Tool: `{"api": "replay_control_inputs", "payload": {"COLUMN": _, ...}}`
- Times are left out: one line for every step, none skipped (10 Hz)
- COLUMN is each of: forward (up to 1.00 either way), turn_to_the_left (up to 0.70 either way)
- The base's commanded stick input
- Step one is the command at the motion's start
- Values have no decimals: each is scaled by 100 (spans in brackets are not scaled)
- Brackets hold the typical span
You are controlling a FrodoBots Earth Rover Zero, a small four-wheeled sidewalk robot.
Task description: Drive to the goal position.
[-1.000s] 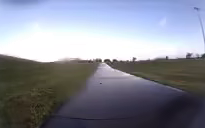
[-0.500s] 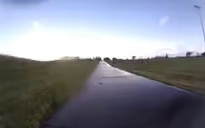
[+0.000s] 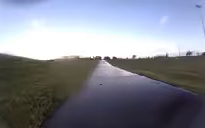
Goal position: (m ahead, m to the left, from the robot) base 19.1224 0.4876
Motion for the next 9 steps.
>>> {"api": "replay_control_inputs", "payload": {"forward": 45, "turn_to_the_left": 0}}
{"api": "replay_control_inputs", "payload": {"forward": 45, "turn_to_the_left": 0}}
{"api": "replay_control_inputs", "payload": {"forward": 45, "turn_to_the_left": 0}}
{"api": "replay_control_inputs", "payload": {"forward": 45, "turn_to_the_left": 0}}
{"api": "replay_control_inputs", "payload": {"forward": 45, "turn_to_the_left": 0}}
{"api": "replay_control_inputs", "payload": {"forward": 45, "turn_to_the_left": 0}}
{"api": "replay_control_inputs", "payload": {"forward": 45, "turn_to_the_left": -16}}
{"api": "replay_control_inputs", "payload": {"forward": 45, "turn_to_the_left": -20}}
{"api": "replay_control_inputs", "payload": {"forward": 45, "turn_to_the_left": -2}}
